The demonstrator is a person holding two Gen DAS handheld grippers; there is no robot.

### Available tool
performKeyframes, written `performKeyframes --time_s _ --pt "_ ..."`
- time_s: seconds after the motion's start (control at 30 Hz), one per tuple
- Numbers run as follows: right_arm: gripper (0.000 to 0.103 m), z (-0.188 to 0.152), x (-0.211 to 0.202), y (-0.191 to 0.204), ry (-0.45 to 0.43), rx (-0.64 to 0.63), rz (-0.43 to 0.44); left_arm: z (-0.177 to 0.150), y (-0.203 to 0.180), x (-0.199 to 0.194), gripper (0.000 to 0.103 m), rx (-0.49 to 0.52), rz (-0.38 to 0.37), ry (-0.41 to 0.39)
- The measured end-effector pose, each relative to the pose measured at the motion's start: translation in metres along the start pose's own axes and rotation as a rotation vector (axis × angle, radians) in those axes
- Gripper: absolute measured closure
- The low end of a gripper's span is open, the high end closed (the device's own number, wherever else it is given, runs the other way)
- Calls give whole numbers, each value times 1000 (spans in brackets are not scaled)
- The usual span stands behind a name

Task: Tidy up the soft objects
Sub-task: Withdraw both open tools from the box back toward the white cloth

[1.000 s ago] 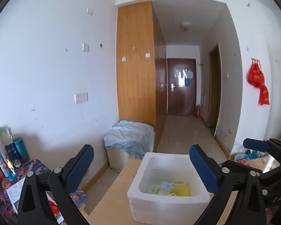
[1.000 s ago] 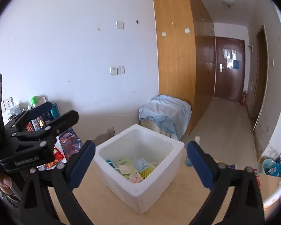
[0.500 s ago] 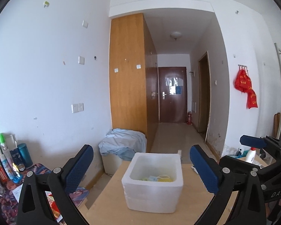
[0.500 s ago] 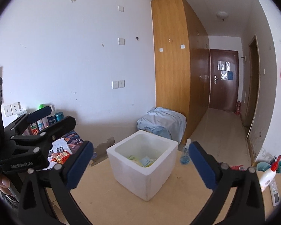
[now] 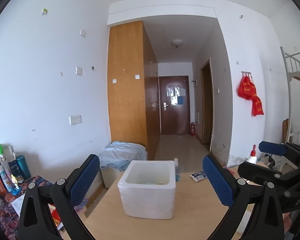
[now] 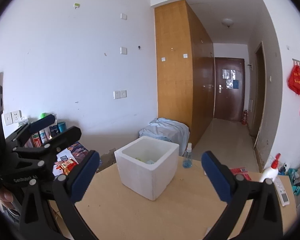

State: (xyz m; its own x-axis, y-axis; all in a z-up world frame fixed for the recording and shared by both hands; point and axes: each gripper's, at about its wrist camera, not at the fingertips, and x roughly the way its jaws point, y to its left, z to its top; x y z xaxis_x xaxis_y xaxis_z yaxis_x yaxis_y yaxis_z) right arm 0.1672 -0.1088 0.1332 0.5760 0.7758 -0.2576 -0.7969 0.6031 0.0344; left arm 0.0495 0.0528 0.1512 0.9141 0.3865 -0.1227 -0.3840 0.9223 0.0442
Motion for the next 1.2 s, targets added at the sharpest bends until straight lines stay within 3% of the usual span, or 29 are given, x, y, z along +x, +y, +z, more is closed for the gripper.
performKeyframes --time_s 0.43,1.2 --pt "0 -33 -45 -5 -47 74 -58 -25 -19 -31 0 6 -56 -16" --pt "0 -97 -106 -15 -44 137 -217 -77 -37 -62 0 -22 -165 -3"
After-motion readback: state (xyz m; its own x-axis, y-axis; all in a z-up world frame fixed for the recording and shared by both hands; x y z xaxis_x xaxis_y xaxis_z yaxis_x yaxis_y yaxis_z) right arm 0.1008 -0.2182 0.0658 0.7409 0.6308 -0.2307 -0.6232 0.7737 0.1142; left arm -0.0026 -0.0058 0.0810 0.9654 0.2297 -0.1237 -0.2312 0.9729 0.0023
